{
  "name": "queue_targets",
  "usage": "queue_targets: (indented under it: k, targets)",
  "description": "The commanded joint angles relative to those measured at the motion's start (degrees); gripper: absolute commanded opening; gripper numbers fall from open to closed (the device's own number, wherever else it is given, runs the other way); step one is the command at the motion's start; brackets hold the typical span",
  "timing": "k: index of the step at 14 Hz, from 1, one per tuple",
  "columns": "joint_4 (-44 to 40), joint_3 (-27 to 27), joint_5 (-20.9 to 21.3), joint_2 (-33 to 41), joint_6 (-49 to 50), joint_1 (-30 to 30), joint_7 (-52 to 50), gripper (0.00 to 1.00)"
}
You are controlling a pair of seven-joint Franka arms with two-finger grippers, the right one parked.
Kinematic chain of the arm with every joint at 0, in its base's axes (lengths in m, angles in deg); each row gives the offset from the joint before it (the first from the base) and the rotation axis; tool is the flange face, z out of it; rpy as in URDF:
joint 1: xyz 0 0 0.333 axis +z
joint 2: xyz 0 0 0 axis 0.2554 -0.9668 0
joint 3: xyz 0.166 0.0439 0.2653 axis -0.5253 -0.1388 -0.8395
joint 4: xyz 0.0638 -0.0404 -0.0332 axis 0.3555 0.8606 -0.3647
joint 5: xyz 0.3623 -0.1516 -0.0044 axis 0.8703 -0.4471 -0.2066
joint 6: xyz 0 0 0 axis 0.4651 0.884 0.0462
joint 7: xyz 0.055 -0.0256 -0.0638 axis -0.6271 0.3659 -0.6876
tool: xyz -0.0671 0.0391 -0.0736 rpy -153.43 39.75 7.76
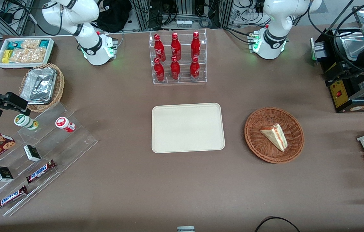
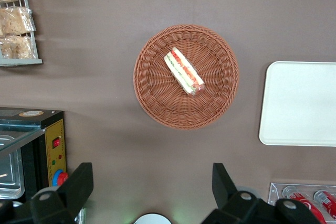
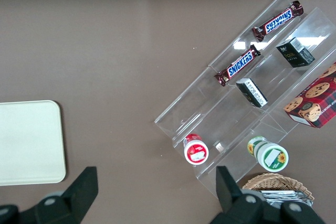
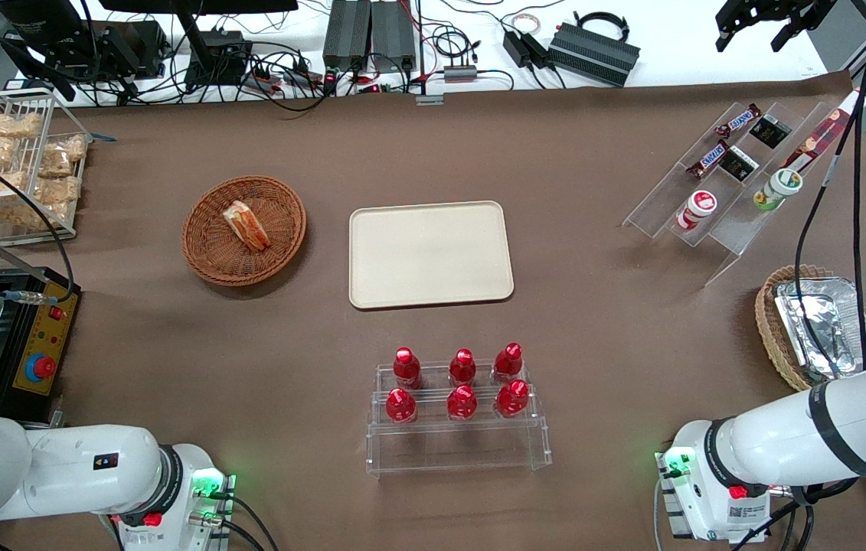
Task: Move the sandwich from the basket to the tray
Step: 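Move the left gripper from rest toward the wicker basket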
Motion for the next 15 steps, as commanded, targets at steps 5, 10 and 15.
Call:
queue_targets:
  k: [5, 10, 15]
  targets:
    - [0.8, -0.22, -0.21, -2.12, -0.97, -0.08, -1.36, 1.0]
    - [6.23, 0.05, 0.58, -8.89, -10.07, -0.25, -5.85, 1.0]
    - [23.88, 0.75, 0.05, -9.34, -32.46, -0.34, -14.0, 1.0]
